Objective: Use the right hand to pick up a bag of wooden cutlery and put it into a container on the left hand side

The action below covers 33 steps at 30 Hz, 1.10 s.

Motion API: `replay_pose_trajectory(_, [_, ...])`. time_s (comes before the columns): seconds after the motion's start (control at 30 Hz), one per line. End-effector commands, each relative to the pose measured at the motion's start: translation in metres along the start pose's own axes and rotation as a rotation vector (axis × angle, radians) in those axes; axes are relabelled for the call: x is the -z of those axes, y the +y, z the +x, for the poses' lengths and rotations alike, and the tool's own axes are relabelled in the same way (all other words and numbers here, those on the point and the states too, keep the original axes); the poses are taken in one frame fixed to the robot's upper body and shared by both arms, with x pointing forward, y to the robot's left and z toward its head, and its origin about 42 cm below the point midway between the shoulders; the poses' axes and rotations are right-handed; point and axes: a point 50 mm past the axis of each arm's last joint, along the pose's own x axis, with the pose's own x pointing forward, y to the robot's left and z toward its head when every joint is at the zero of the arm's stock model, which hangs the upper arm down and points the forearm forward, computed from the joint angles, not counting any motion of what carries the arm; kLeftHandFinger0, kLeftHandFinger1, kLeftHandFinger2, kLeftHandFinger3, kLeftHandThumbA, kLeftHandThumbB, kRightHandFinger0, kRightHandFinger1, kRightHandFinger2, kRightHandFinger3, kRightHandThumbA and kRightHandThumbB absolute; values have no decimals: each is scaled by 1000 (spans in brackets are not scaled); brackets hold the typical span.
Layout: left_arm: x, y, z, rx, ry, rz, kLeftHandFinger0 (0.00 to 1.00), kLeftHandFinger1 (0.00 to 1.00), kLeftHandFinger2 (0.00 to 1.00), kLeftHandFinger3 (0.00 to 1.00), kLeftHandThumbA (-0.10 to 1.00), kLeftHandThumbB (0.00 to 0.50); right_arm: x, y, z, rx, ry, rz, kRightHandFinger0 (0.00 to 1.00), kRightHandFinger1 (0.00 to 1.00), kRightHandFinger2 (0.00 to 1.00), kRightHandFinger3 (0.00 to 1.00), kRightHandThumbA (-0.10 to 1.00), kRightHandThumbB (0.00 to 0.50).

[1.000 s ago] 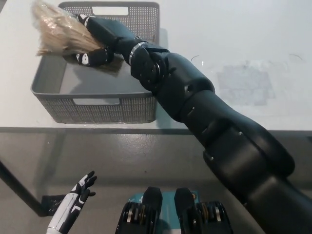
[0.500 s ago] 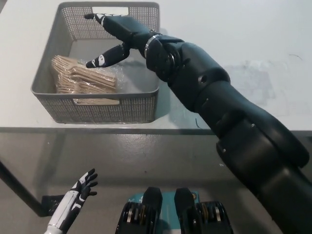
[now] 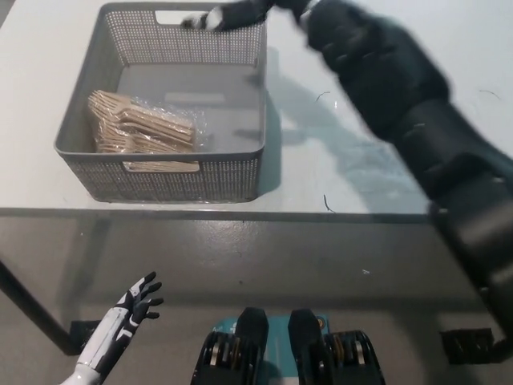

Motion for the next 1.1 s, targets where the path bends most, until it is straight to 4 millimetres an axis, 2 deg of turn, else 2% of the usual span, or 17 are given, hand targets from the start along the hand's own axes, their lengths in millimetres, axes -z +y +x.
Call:
replay_pose_trajectory(0.0, [-9,16,4,31,-62,53,802,846,933,1000,1000,357,14,-63,-45,130,-73,88,1000,1000,1000,1000,1000,430])
replay_pose_trajectory(0.07, [-9,16,4,31,-62,54,802,846,934,1000,1000,356,14,-64,-48,132,-72,91,1000,1000,1000,1000,1000,431])
replay_pose_trajectory(0.13, [-10,19,6,24,-64,70,799,846,935,1000,1000,357,25,-77,-83,178,-72,137,1000,1000,1000,1000,1000,428])
replay_pose_trajectory(0.23, [-10,19,6,24,-64,70,797,845,936,1000,1000,358,24,-76,-85,177,-69,140,1000,1000,1000,1000,1000,428])
replay_pose_trajectory(0.27, [-9,20,6,25,-62,71,815,852,940,1000,1000,365,37,-72,-135,247,-97,193,1000,1000,1000,1000,1000,405])
replay_pose_trajectory(0.3, [-9,21,6,23,-62,72,815,850,940,1000,1000,365,40,-69,-150,256,-103,224,1000,1000,1000,1000,1000,359])
replay_pose_trajectory(0.33, [-9,21,6,21,-61,72,814,848,937,1000,1000,364,42,-66,-160,257,-105,235,1000,1000,1000,1000,1000,321])
replay_pose_trajectory(0.43, [-9,20,6,21,-61,72,810,843,933,1000,1000,363,41,-65,-165,257,-102,242,1000,1000,1000,1000,1000,315])
replay_pose_trajectory(0.47, [-9,22,7,11,-61,68,809,842,933,1000,1000,363,49,-52,-202,273,-116,267,1000,1000,1000,1000,1000,330])
replay_pose_trajectory(0.5, [-9,22,7,9,-61,67,808,841,933,1000,1000,363,49,-50,-206,275,-116,271,1000,1000,1000,1000,1000,330])
replay_pose_trajectory(0.53, [-9,22,9,7,-62,67,814,846,935,1000,1000,356,54,-40,-229,283,-99,311,1000,1000,1000,1000,1000,360])
replay_pose_trajectory(0.67, [-9,23,10,0,-61,65,821,851,942,1000,1000,359,54,-23,-258,287,-103,341,1000,1000,1000,1000,1000,314])
replay_pose_trajectory(0.73, [-6,22,10,-5,-51,57,810,845,940,1000,1000,366,53,-1,-285,278,-92,357,1000,1000,1000,1000,1000,316])
replay_pose_trajectory(0.93, [-3,19,9,-11,-40,52,813,850,949,1000,1000,372,64,40,-307,245,-32,410,1000,1000,1000,1000,1000,237])
replay_pose_trajectory(1.0, [-3,18,8,-12,-39,51,815,851,949,1000,1000,372,64,42,-309,242,-25,418,1000,1000,1000,1000,1000,234])
replay_pose_trajectory(1.03, [-2,16,7,-14,-36,50,815,851,950,1000,1000,370,71,62,-318,229,19,449,1000,1000,1000,1000,1000,181])
replay_pose_trajectory(1.07, [-1,15,7,-17,-34,45,816,852,951,1000,1000,367,77,81,-326,219,53,486,1000,1000,1000,1000,1000,163])
